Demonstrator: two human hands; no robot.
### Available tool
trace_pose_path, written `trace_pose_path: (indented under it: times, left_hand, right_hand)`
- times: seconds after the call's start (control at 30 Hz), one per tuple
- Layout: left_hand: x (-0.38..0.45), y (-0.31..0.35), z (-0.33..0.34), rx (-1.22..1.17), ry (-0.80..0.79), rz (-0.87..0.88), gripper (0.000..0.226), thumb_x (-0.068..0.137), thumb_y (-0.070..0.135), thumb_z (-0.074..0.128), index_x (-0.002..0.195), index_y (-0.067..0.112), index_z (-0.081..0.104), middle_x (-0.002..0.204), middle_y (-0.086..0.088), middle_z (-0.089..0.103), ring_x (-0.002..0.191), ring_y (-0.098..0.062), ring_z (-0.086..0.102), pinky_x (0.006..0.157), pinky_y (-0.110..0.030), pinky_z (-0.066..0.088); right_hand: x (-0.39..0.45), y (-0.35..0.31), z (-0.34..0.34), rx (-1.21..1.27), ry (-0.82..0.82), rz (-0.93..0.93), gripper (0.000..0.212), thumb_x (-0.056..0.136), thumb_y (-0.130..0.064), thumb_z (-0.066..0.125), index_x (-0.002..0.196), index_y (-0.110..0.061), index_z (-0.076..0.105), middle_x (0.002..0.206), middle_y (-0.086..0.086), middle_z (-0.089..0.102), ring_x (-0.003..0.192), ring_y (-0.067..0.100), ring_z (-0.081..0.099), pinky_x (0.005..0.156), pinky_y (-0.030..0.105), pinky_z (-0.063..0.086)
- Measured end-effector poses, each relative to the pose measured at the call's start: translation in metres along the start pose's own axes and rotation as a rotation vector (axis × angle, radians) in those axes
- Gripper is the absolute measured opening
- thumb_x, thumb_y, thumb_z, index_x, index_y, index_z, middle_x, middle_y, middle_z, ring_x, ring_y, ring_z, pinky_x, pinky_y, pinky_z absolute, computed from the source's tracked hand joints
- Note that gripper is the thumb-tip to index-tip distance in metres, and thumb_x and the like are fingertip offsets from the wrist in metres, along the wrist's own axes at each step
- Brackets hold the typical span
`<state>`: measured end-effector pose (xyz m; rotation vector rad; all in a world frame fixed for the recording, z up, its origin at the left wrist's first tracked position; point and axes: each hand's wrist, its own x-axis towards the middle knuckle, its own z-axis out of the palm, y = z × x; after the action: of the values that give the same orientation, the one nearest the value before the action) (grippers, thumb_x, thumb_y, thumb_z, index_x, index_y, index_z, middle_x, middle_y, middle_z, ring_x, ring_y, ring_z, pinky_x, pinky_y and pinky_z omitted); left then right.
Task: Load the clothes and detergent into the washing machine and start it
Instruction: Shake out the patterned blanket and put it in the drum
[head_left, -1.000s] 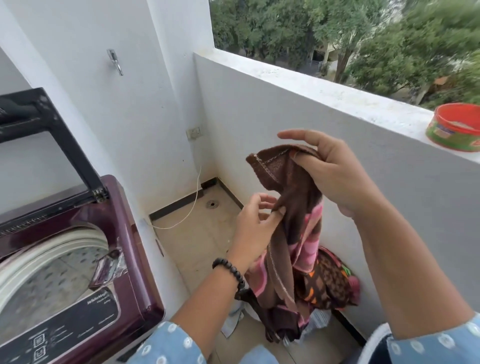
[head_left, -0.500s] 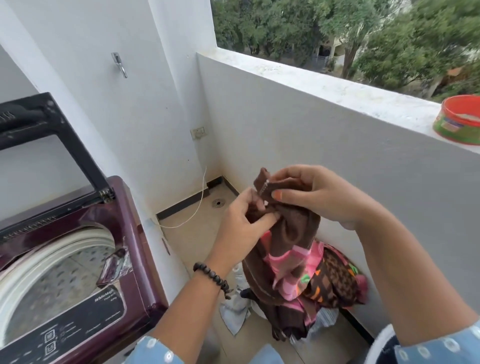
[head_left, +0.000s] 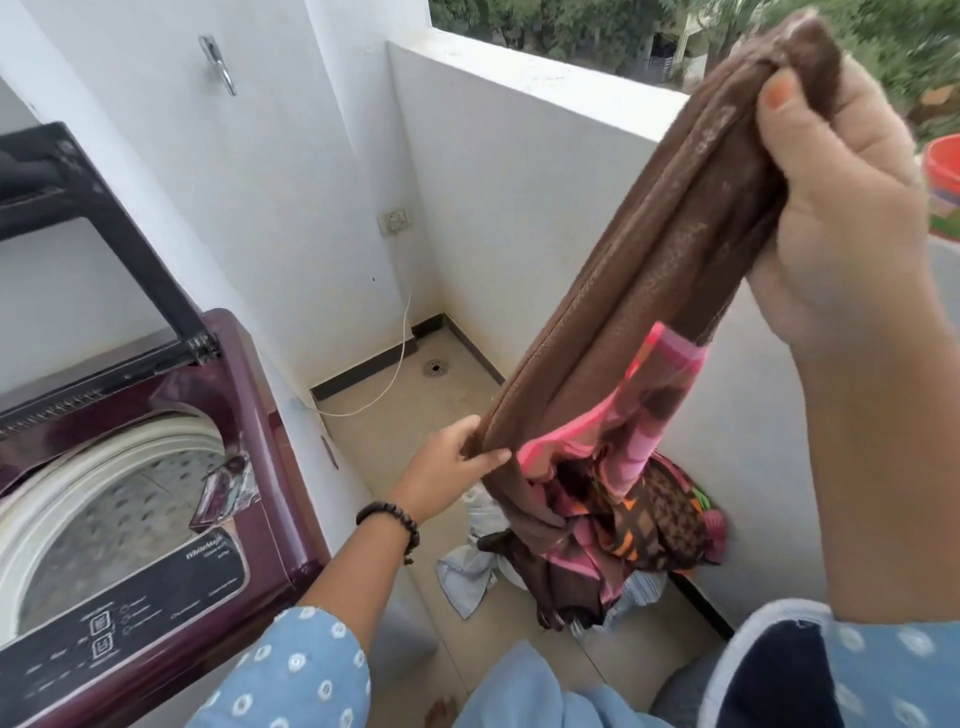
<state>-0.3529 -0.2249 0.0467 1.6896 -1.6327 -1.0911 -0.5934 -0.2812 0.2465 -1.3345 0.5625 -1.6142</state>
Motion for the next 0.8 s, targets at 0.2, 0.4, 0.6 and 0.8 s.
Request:
trace_pose_path:
  times: [0.2,0.4,0.6,0.8]
  left_hand:
    - [0.013,0.028,-0.024,-0.059,0.202,0.224,0.023,0.096,0.022,0.049,0.113,0.020,0.064,0.114,-0.003,0.059,0.108,-0.014,0.057,0.098,-0.024,0.045]
    - [0.014,0.097,-0.044,-0.426,0.353,0.325,0.026,0.100,0.014,0.041,0.113,0.020,0.063,0.111,0.000,0.067,0.107,-0.013,0.063,0.095,-0.033,0.050]
    - [0.005,0.161,-0.051,-0.393,0.261,0.467,0.012,0.093,0.021,0.061,0.094,0.021,0.073,0.087,0.006,0.073,0.086,-0.009,0.067,0.083,-0.030,0.053]
    - [0.006,0.155,-0.056,-0.057,0.360,0.482,0.026,0.082,0.037,0.076,0.093,0.015,0.067,0.081,0.003,0.074,0.076,-0.008,0.069,0.072,-0.027,0.055]
  right_hand:
    - [-0.003,0.018,-0.019,-0.066,0.087,0.091,0.016,0.100,-0.010,0.044,0.109,-0.008,0.056,0.091,0.005,0.064,0.083,0.020,0.061,0.085,0.042,0.051]
    - [-0.008,0.029,-0.017,-0.162,0.004,0.183,0.020,0.099,-0.010,0.042,0.104,-0.018,0.059,0.093,0.001,0.064,0.088,0.018,0.060,0.081,0.039,0.049]
    - [-0.024,0.041,0.014,-0.126,-0.388,0.327,0.031,0.093,-0.017,0.057,0.124,-0.017,0.051,0.114,-0.001,0.063,0.108,0.013,0.061,0.093,0.028,0.050]
    - [-0.030,0.051,0.020,-0.281,-0.444,0.437,0.030,0.091,-0.005,0.061,0.122,-0.005,0.059,0.110,0.012,0.070,0.102,0.020,0.069,0.090,0.036,0.056]
